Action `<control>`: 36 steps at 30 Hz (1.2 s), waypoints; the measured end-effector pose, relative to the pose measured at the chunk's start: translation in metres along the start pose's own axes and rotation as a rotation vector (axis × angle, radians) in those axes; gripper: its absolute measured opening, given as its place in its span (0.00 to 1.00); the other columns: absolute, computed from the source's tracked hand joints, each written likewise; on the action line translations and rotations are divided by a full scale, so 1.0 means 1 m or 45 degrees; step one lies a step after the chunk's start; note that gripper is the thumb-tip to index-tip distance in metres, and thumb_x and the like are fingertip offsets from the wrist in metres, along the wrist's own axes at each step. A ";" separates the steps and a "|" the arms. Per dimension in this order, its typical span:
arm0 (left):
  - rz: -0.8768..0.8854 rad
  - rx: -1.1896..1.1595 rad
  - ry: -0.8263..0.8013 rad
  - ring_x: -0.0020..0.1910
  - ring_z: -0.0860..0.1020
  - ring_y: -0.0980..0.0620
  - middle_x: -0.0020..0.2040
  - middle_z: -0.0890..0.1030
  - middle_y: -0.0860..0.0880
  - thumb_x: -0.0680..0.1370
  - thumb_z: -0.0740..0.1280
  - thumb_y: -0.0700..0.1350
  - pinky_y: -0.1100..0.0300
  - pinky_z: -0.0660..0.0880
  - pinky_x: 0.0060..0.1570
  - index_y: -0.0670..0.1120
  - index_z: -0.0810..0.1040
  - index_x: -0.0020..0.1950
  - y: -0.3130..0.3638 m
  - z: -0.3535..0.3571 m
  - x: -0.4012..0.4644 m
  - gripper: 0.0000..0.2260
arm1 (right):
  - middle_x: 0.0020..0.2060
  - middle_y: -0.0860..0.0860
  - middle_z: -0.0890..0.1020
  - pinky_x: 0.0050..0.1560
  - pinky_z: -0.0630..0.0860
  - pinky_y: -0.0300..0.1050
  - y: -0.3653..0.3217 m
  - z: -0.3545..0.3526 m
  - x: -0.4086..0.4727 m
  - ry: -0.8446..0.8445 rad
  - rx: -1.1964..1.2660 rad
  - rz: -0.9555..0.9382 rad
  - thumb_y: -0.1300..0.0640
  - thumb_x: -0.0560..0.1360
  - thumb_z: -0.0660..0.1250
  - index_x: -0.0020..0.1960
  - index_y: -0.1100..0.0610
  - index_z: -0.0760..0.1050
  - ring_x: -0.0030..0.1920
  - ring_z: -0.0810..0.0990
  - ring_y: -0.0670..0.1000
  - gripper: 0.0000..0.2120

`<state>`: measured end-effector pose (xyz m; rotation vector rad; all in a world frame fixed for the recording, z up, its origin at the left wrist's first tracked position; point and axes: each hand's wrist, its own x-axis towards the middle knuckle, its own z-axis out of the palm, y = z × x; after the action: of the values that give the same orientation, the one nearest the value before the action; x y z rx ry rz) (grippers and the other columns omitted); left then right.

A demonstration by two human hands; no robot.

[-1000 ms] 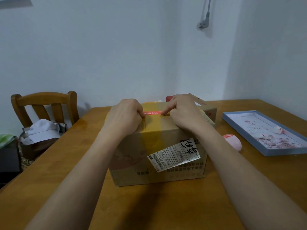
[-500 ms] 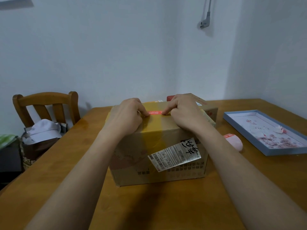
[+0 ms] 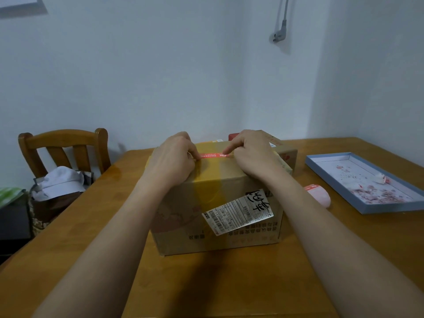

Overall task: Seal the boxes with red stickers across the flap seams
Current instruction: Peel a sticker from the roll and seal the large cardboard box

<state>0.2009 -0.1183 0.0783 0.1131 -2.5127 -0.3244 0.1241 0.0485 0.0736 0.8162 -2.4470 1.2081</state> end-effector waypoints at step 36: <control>-1.348 -1.092 0.479 0.74 0.62 0.40 0.76 0.64 0.43 0.80 0.41 0.66 0.40 0.59 0.72 0.46 0.61 0.77 -0.011 0.030 -0.108 0.34 | 0.64 0.57 0.75 0.65 0.70 0.60 0.089 0.007 -0.092 0.050 0.499 0.955 0.45 0.82 0.44 0.69 0.58 0.69 0.64 0.72 0.60 0.26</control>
<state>0.2720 -0.1065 -0.0078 1.0271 -1.5531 -1.5644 0.1439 0.1190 -0.0317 -0.1012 -2.5940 1.9657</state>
